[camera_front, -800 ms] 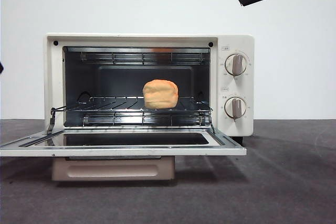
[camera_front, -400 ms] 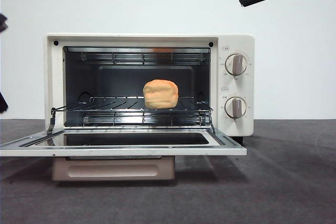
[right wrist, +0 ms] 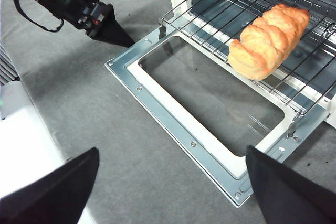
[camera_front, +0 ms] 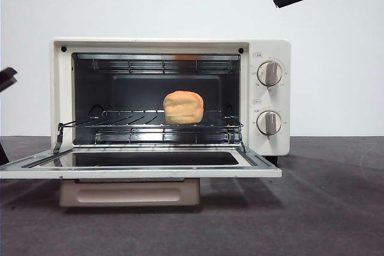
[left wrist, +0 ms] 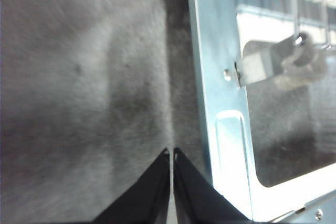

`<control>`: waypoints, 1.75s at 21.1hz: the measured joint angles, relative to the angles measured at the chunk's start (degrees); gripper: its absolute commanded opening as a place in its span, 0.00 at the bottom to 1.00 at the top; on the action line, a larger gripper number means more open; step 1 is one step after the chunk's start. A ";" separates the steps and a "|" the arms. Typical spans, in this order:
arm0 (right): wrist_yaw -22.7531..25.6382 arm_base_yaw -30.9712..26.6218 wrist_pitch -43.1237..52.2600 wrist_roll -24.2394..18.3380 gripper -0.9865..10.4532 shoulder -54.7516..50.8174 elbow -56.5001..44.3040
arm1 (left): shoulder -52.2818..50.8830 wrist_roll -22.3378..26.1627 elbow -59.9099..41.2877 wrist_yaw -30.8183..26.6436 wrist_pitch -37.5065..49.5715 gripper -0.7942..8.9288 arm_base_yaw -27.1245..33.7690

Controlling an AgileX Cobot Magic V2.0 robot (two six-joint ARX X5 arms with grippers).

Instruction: The left arm flap open the oven, the right arm pick bread and place it into oven, the left arm flap close the oven

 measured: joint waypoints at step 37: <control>0.98 0.00 0.00 1.31 0.47 0.00 0.00 | 5.40 -18.82 -0.50 20.26 36.09 0.10 6.27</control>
